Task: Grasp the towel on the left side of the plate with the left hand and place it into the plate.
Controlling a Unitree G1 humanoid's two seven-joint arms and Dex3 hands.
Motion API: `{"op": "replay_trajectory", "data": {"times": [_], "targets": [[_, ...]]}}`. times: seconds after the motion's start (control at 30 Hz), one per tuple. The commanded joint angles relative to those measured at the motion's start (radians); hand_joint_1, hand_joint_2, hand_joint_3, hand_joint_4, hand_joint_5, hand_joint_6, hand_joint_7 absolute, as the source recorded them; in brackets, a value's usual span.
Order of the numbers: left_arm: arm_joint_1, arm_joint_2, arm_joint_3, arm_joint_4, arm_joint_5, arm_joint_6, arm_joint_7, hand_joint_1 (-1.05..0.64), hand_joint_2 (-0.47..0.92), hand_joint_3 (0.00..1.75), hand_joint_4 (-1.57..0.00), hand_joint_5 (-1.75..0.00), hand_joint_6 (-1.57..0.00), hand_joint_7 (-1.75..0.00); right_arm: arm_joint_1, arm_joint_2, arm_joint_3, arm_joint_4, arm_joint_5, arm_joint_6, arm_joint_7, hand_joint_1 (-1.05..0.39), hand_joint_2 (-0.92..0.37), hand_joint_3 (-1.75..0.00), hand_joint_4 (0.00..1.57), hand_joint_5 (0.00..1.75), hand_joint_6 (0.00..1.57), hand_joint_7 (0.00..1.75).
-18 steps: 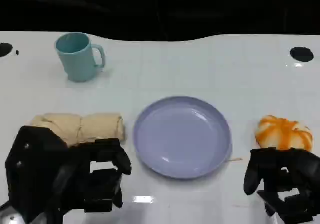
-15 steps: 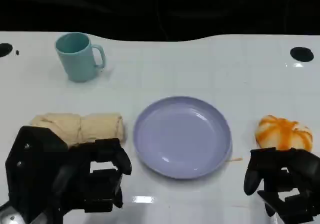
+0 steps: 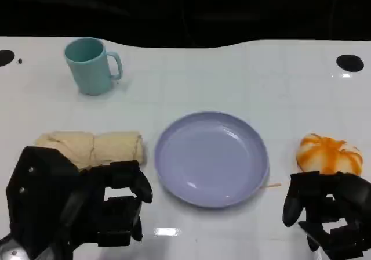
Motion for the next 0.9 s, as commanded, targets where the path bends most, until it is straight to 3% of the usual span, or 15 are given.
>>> {"op": "replay_trajectory", "data": {"times": [0.03, 0.47, 0.6, 0.7, 0.77, 0.9], "targets": [[-0.003, 0.01, 0.002, 0.008, -0.001, -0.008, -0.002, -0.11, 0.48, 1.33, -0.8, -1.75, -0.75, -1.59, -0.006, -0.008, -0.011, 0.003, 0.006, -0.006, 0.0, 0.1, -0.67, -0.96, 0.66, 1.67, 0.66, 1.43], [0.004, 0.005, 0.004, 0.002, 0.017, -0.039, 0.013, -0.1, 0.49, 1.28, -0.75, -1.75, -0.73, -1.53, -0.001, -0.008, -0.01, -0.004, 0.004, 0.0, -0.003, 0.1, -0.67, -0.96, 0.67, 1.68, 0.66, 1.43], [0.015, -0.003, 0.013, 0.019, 0.029, -0.113, 0.014, -0.1, 0.51, 1.18, -0.69, -1.63, -0.73, -1.22, -0.003, -0.01, -0.007, -0.006, -0.001, 0.002, -0.003, 0.1, -0.67, -0.96, 0.67, 1.67, 0.66, 1.42], [0.023, -0.005, 0.001, 0.03, 0.08, -0.195, 0.038, -0.11, 0.59, 1.03, -0.61, -1.43, -0.72, -0.92, -0.002, -0.003, -0.009, 0.001, 0.009, -0.005, -0.001, 0.11, -0.67, -0.97, 0.67, 1.68, 0.66, 1.43], [0.025, 0.006, -0.016, 0.043, 0.139, -0.269, 0.055, -0.12, 0.62, 0.95, -0.59, -1.37, -0.72, -0.83, -0.001, -0.001, -0.009, 0.003, 0.011, -0.006, -0.001, 0.11, -0.67, -0.97, 0.67, 1.68, 0.66, 1.43], [0.01, 0.062, -0.062, 0.078, 0.316, -0.446, 0.089, -0.16, 0.81, 0.55, -0.55, -0.94, -0.66, -0.35, 0.002, -0.002, -0.006, 0.005, 0.007, -0.01, -0.001, 0.1, -0.67, -0.97, 0.67, 1.69, 0.66, 1.43]]}}
